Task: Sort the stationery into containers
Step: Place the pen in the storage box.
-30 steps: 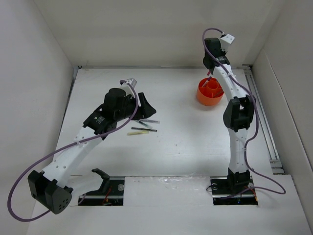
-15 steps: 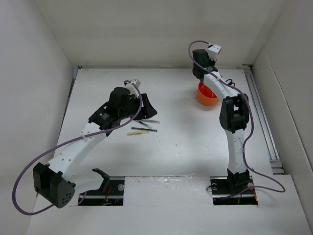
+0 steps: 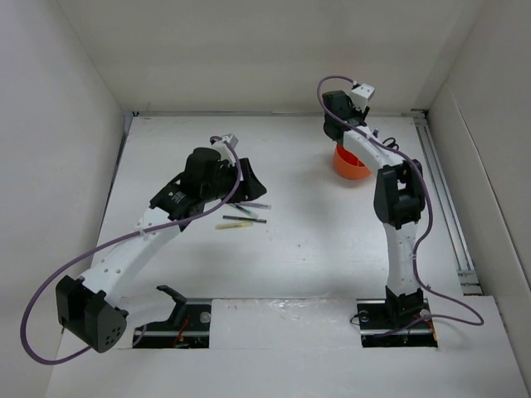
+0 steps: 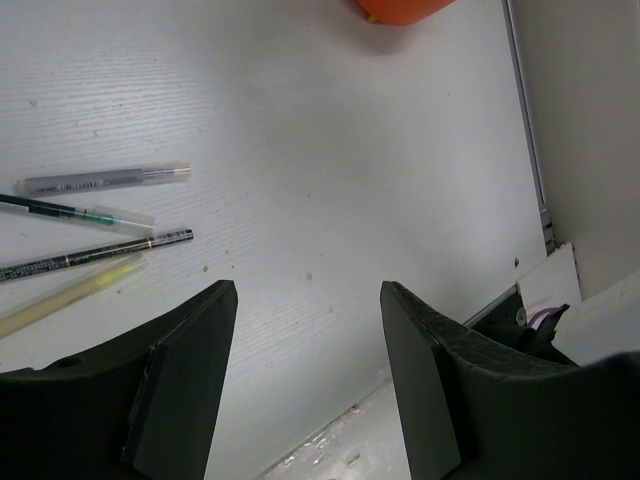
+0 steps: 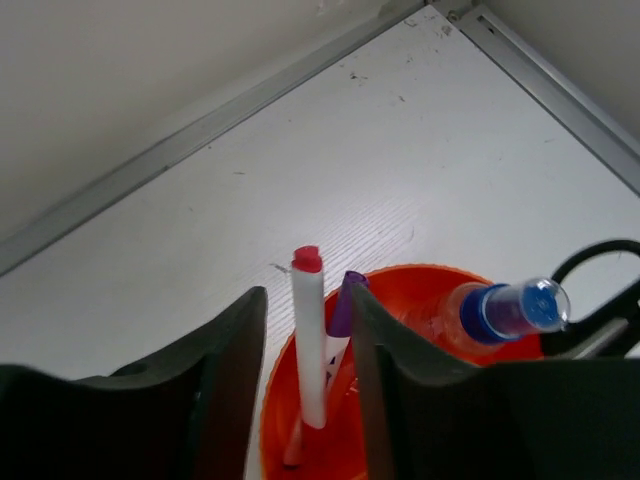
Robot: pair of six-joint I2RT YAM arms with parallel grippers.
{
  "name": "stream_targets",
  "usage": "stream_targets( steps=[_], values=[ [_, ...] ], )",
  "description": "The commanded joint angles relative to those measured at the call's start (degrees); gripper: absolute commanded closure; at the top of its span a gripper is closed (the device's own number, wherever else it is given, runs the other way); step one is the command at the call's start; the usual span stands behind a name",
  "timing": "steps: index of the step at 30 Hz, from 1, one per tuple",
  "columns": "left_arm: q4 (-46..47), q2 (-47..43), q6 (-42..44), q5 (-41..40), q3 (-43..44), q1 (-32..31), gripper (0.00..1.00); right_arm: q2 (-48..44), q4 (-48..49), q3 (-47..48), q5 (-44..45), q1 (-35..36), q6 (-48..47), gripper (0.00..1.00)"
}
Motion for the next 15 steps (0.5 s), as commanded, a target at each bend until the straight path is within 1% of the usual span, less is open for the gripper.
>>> stream_targets(
  steps=[1,2,4,6,7,8,9,10,11,12,13,14,15],
  values=[
    [0.9,-2.1,0.5,-0.4,1.3,0.0,0.44,-6.4,-0.2,-0.2,1.6,0.9,2.9,0.55],
    [0.9,-2.1,0.5,-0.4,1.3,0.0,0.44,-7.1,-0.2,-0.2,0.9,0.9,3.4,0.49],
    [0.9,-2.6,0.0,-1.7,1.3,0.0,0.44,-8.5,-1.6,-0.2,-1.5,0.9,3.4,0.44],
    [0.9,-3.3,0.0,-3.8,2.5,0.0,0.44,-10.8,-2.7,0.3,-3.4,1.5,3.4,0.41],
    [0.2,-3.3,-0.7,-4.9,2.5,0.0,0.44,-11.5,-4.6,0.3,-6.7,1.5,3.4,0.40],
    [0.2,-3.8,-0.7,-5.9,3.2,0.6,0.44,-13.1,-5.9,0.9,-8.8,1.5,3.4,0.40],
    [0.2,-4.6,-1.4,-6.9,3.2,1.4,0.44,-14.0,-7.1,0.9,-11.0,1.5,4.1,0.42],
    [0.2,-4.6,-2.2,-8.3,3.2,2.1,0.44,-15.0,-8.2,0.3,-17.3,1.5,4.1,0.46],
    [-0.3,-6.0,-2.7,-8.9,3.2,2.8,0.44,-17.2,-9.8,-1.6,-20.9,2.0,4.1,0.62],
    [-0.3,-6.0,-2.7,-10.5,4.1,2.9,0.44,-18.6,-10.5,-2.9,-24.2,2.0,4.7,0.62],
    [-0.9,-6.7,-3.4,-13.5,4.1,2.9,0.44,-20.0,-10.5,-4.6,-27.5,2.9,4.7,0.82],
    [-0.9,-6.7,-3.4,-14.4,4.8,2.9,0.44,-21.3,-10.5,-6.4,-34.0,4.3,3.9,0.92],
    [-0.9,-7.3,-3.9,-15.6,5.6,2.9,0.42,-24.0,-11.1,-9.9,-37.1,5.1,3.9,0.99]
  ],
)
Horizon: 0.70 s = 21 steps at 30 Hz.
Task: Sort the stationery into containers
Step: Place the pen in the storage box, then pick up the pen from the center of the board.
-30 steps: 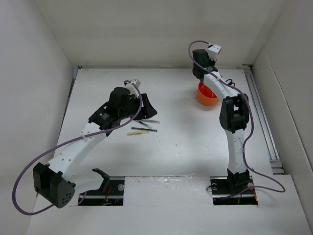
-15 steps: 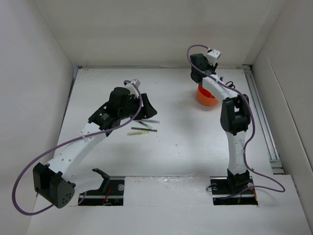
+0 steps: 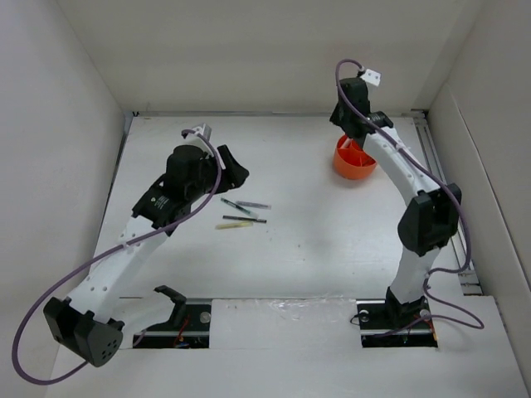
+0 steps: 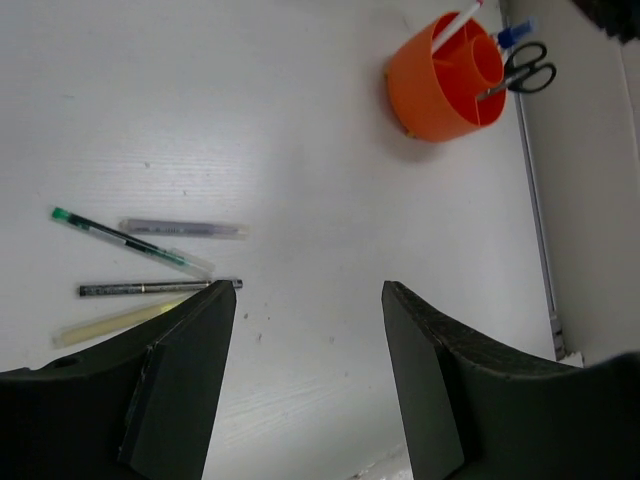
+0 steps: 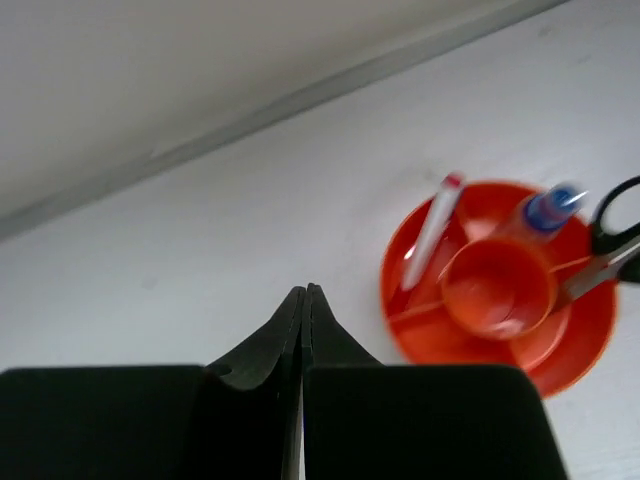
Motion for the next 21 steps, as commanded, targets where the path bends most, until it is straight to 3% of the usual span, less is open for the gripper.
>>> stream_targets(
  steps=[1,7,9,11,12,16,21],
  values=[
    [0.5,-3.4,-1.6,-6.9,4.2,0.2,0.42,-6.7,-3.6,-6.4,-22.3,4.5,-0.3,1.00],
    [-1.8,-2.7,-3.5,-10.2,6.6,0.2,0.41,-9.9,-7.8,-13.4,-41.3,12.0,-5.9,1.00],
    [-3.7,-1.3,-4.2,-11.9,6.6,0.2,0.40,-8.9,-9.5,-13.9,-44.2,13.9,-7.9,0.94],
    [-5.3,1.3,-4.2,-13.3,7.1,0.2,0.40,-6.6,-9.5,-14.6,-44.2,16.9,-8.6,0.85],
    [-5.9,2.2,-4.2,-15.0,7.1,0.2,0.40,-5.5,-9.5,-14.6,-44.2,17.7,-8.6,0.72],
    [-7.0,3.5,-4.2,-17.4,11.8,0.2,0.40,1.7,-10.4,-8.1,-41.0,19.1,-8.1,0.49],
    [-8.3,4.1,-3.7,-21.4,15.2,0.2,0.36,14.0,-18.6,4.2,-37.9,21.8,-11.4,0.43]
  ],
)
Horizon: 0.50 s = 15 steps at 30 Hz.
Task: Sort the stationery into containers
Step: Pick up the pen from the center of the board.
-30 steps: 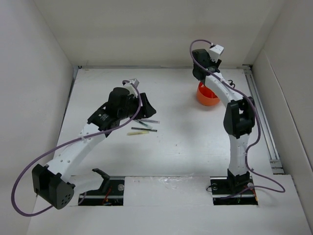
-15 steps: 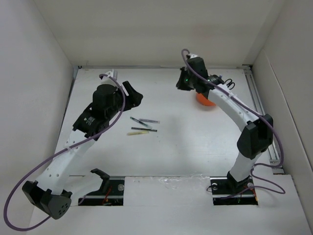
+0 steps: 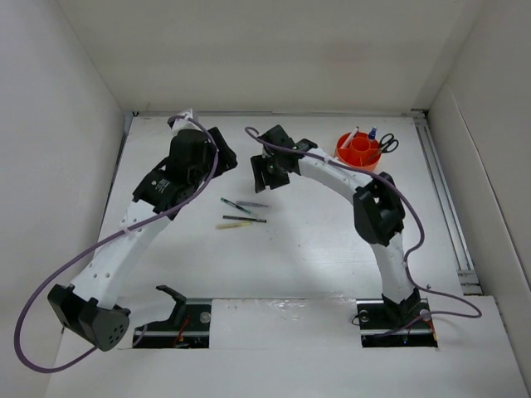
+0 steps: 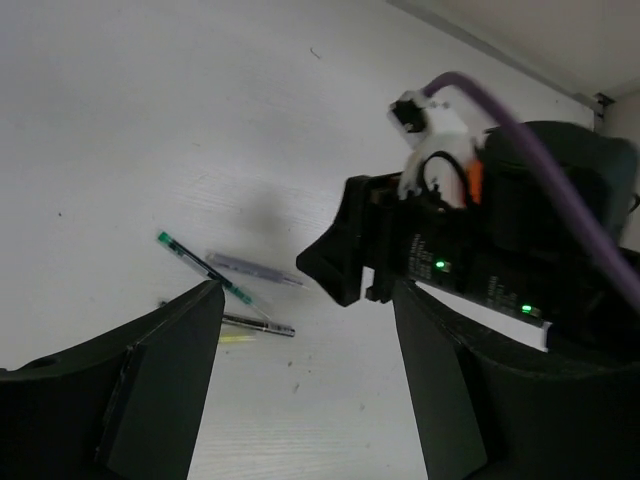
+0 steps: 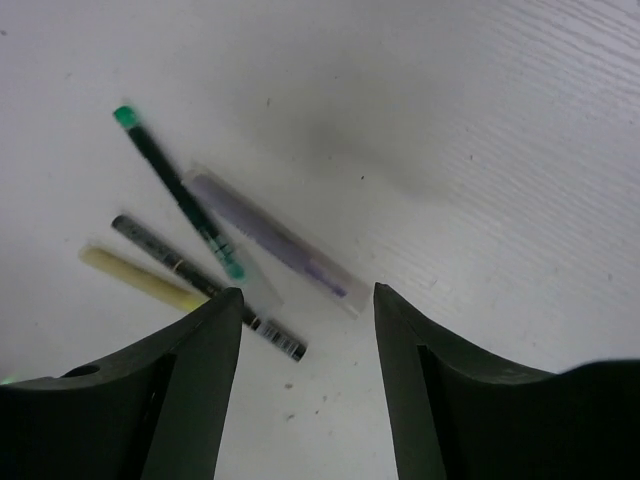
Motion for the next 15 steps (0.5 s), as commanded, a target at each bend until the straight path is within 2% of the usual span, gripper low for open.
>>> stream_targets(
  steps=[1,5,7,11,12,14,15],
  values=[
    [-0.8,0.4,0.5,-4.3,5.4,0.1,0.34,4.0,-5.7,7.0,2.7,1.6,-4.1,0.39],
    [-0.5,1.7,0.5,-2.2,6.0,0.1,0.33,6.5,-4.6,8.1,3.2,2.2,-4.1,0.31],
    [0.0,2.4,1.1,-1.3,5.4,0.1,0.32,9.2,-6.0,11.4,3.9,2.7,-4.1,0.31],
    [0.8,5.3,1.7,1.0,9.7,0.6,0.29,12.7,-9.0,16.5,4.8,4.3,-5.2,0.31],
    [1.8,5.9,2.2,8.7,9.8,4.5,0.29,13.4,-9.0,16.5,4.8,5.0,-5.2,0.31],
    [4.3,5.9,1.5,17.9,9.0,10.3,0.30,13.9,-9.0,16.0,4.8,5.7,-5.2,0.31],
    [7.0,5.9,1.0,22.1,9.0,15.7,0.31,13.9,-9.0,16.0,4.8,6.2,-5.2,0.31]
  ],
)
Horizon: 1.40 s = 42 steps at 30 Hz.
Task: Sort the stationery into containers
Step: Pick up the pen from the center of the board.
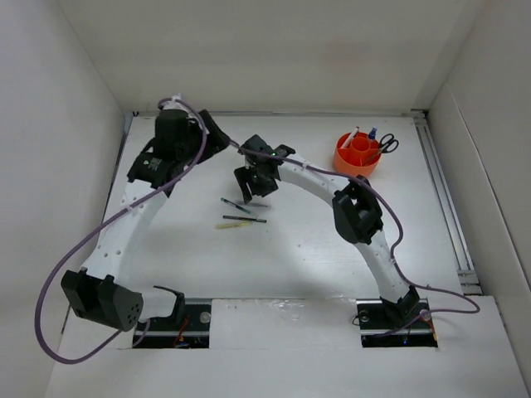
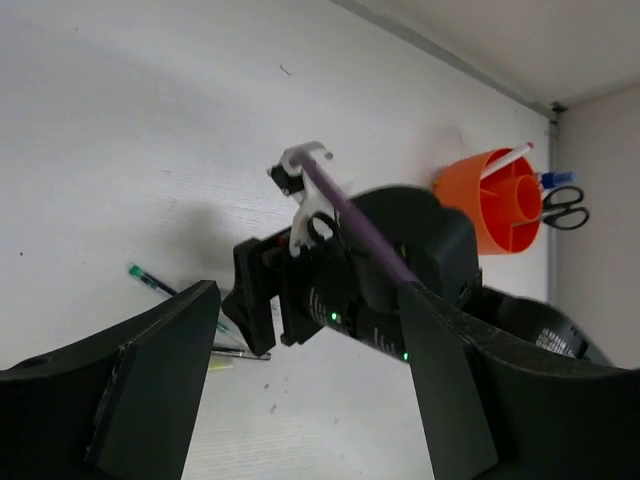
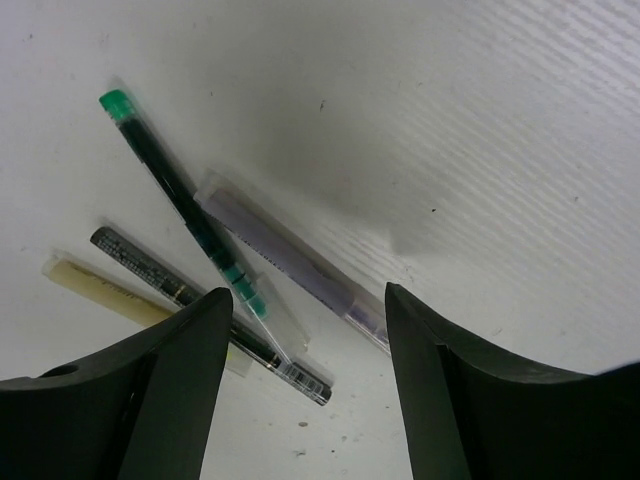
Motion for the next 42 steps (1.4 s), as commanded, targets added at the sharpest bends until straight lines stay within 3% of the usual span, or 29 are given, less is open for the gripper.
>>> stream_targets(
  steps=[1,4,8,17,21,23,26,27,28,29,31,37,42],
  values=[
    [6.7,-0.8,-0.8,17.9,1.5,10.8,0.31,0.9,-1.7,2.0,2.6,1.8,-1.2,0.31],
    [6.7,-1.5,0.0,20.3,4.4,15.1,0.32,2.2,-1.7,2.0,3.6,1.8,-1.2,0.31],
    [5.0,-3.2,1.8,20.2,7.0,15.1,0.32,3.8,-2.2,4.2,6.8,1.8,-1.2,0.39],
    [6.3,-7.3,1.8,22.9,-2.6,15.1,0.32,6.1,-2.2,6.9,13.0,1.8,3.4,0.67],
    [6.3,-7.3,2.3,23.5,-3.1,15.1,0.32,6.8,-3.4,8.5,14.6,1.8,3.9,0.91],
    [6.3,-7.3,2.4,23.5,-3.1,15.1,0.32,6.8,-3.9,7.4,16.1,1.3,5.2,0.96],
    [6.3,-7.3,2.9,24.0,-3.7,15.1,0.32,5.4,-3.9,5.3,15.4,0.8,6.9,0.93],
    [6.3,-7.3,2.9,24.0,-4.3,15.1,0.32,4.5,-3.9,4.6,15.4,0.8,7.6,0.87],
    [6.3,-7.3,2.9,24.0,-4.3,15.1,0.32,4.5,-3.9,4.1,15.4,0.8,7.6,0.69],
    [6.3,-7.3,2.9,24.0,-4.3,15.1,0.32,4.5,-3.2,4.1,15.4,0.8,7.6,0.60],
    [6.3,-7.3,3.4,24.5,-4.8,15.1,0.32,6.1,-4.3,8.1,15.4,0.2,7.6,0.52],
    [6.8,-7.3,3.4,24.5,-4.8,15.1,0.32,11.2,-6.5,16.7,16.0,-0.9,6.6,0.51],
    [6.8,-7.3,3.4,24.5,-4.8,15.1,0.32,14.3,-7.9,17.6,17.3,-1.4,5.5,0.52]
  ],
)
